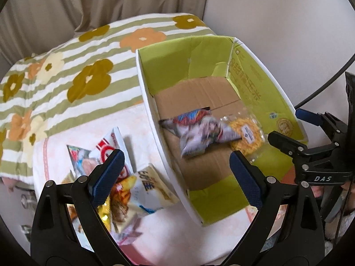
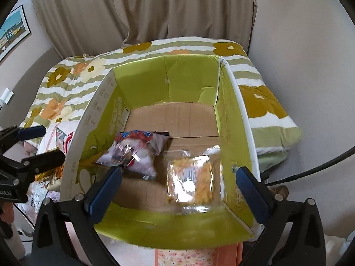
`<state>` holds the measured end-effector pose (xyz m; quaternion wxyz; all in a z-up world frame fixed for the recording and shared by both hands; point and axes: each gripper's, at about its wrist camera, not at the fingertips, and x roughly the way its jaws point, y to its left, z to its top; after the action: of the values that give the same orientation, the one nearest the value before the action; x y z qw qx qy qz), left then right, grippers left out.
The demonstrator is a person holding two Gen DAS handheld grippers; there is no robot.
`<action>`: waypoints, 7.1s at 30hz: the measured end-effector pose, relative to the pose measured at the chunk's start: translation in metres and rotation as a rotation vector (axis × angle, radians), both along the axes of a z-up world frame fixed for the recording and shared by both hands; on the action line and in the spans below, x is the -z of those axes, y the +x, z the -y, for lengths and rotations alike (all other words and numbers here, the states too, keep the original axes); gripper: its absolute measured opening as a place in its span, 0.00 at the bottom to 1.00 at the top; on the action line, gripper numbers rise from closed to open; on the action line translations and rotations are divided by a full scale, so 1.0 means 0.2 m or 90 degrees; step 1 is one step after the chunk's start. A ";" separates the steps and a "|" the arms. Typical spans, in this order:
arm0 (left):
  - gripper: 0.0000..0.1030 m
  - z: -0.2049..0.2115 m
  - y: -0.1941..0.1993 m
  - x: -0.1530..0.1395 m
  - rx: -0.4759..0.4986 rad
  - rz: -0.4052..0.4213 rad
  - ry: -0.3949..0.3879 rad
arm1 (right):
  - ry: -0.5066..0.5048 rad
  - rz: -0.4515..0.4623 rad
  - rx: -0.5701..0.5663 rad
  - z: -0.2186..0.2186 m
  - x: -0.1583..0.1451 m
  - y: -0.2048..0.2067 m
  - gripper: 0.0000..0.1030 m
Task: Organize snacks
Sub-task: 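Grasp the orange cake packet with the left tool while the right tool grasps the gold chocolate bag, then carry both packets to the box and drop them inside, then grasp the clear cup with the left tool while the right tool grasps the pink wafer bag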
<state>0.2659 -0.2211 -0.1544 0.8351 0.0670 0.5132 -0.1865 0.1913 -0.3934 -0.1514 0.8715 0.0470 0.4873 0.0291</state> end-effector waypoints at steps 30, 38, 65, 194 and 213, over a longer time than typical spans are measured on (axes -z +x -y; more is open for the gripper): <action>0.92 -0.83 -0.54 -0.23 -0.238 0.076 0.048 | 0.121 0.088 -0.278 -0.58 -0.29 -0.07 1.00; 0.92 -1.08 -0.42 -0.11 -0.151 0.045 0.115 | 0.135 0.054 -0.275 -0.86 -0.18 -0.06 1.00; 0.92 -1.28 0.14 0.63 0.257 -0.113 0.072 | 0.017 0.025 -0.020 -1.47 0.27 0.05 0.91; 1.00 -1.18 -0.56 -0.33 -0.307 0.048 0.007 | 0.138 0.097 -0.268 -0.62 -0.28 -0.12 0.98; 1.00 -1.73 -0.55 0.11 -0.164 -0.052 0.018 | 0.173 -0.048 -0.172 -1.32 0.11 -0.51 0.98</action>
<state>0.1564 0.1239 -0.1757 0.8296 0.0045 0.5535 -0.0736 0.0887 -0.1286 -0.1741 0.8263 0.0993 0.5133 0.2094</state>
